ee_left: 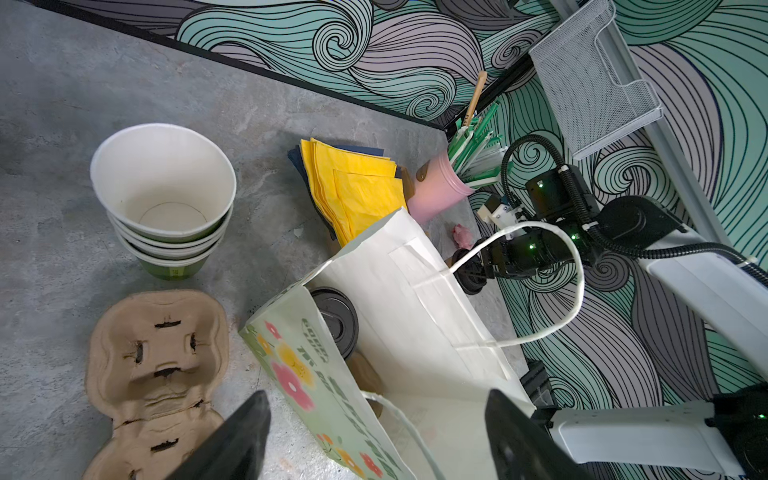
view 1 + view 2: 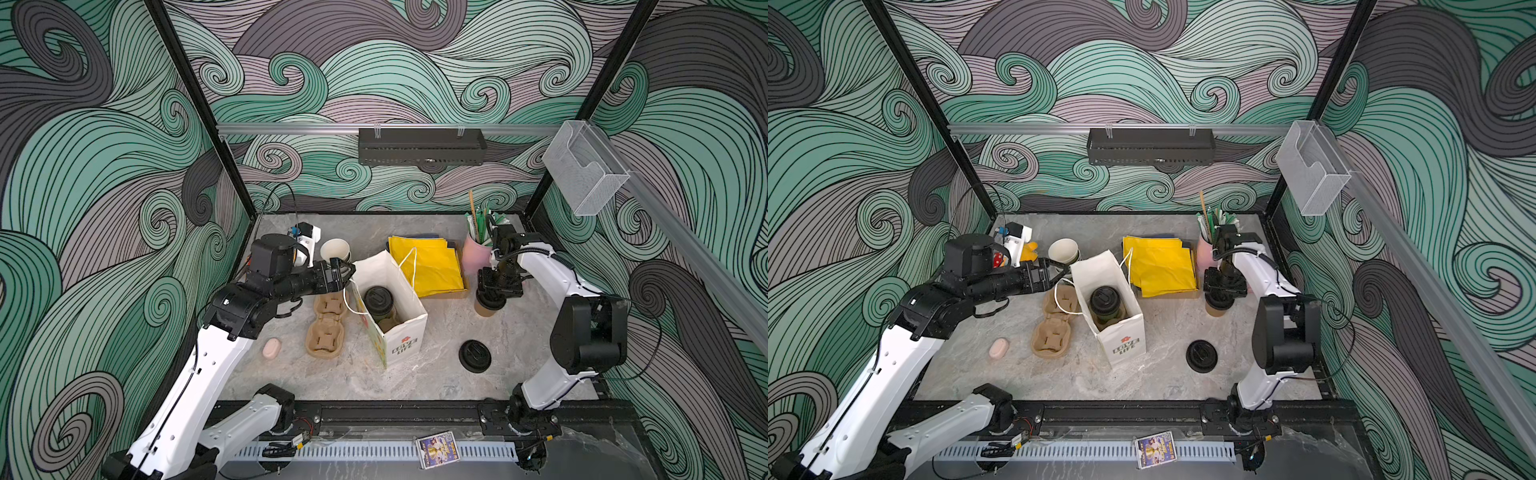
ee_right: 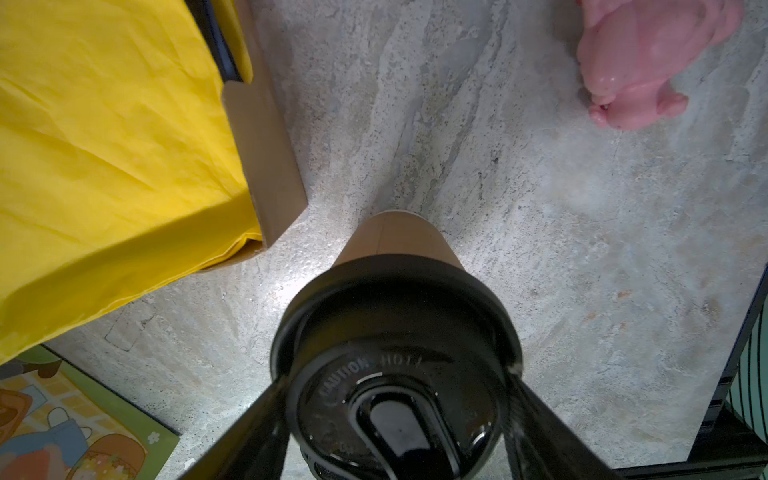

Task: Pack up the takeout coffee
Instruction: 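Move the right gripper to the brown cup and grasp its black lid, then lift the brown cup with the right gripper and carry it toward the bag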

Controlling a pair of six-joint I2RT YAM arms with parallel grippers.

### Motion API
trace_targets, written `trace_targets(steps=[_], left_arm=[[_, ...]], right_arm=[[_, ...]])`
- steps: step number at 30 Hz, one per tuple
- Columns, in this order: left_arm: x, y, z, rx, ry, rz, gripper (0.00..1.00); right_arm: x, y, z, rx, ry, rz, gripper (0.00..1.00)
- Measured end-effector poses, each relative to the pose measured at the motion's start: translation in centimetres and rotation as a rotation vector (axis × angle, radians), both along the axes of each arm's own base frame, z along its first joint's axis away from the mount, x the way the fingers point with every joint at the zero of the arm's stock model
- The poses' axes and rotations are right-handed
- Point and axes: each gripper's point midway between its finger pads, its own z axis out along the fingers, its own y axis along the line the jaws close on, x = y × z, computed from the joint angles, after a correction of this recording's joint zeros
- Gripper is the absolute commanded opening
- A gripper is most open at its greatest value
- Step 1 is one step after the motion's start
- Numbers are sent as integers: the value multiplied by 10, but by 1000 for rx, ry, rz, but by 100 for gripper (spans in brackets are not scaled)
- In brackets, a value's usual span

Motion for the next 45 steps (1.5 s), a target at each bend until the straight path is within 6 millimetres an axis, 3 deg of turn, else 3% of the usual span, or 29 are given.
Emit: trace_targets(steps=[9, 15, 22, 28, 31, 36, 41, 45], left_arm=[[0, 0, -1, -1, -2, 0, 83], [0, 0, -1, -1, -2, 0, 83], [1, 2, -1, -1, -2, 7, 83], [1, 3, -1, -1, -2, 11, 83], [1, 3, -1, -2, -2, 10, 83], [-4, 1, 0, -7, 16, -8, 83], [-20, 0, 8, -10, 61, -47, 83], [-36, -4, 18, -38, 79, -96, 83]], right_arm=[[0, -1, -2, -6, 13, 2, 77], [0, -1, -2, -9, 15, 4, 68], [0, -1, -2, -10, 13, 5, 68], [-7, -2, 8, -9, 10, 4, 68], [-17, 1, 27, -8, -3, 8, 69], [-37, 16, 89, 1, -90, 44, 69], [-77, 40, 150, 47, -186, 74, 69], [-113, 61, 177, 121, -236, 85, 68]])
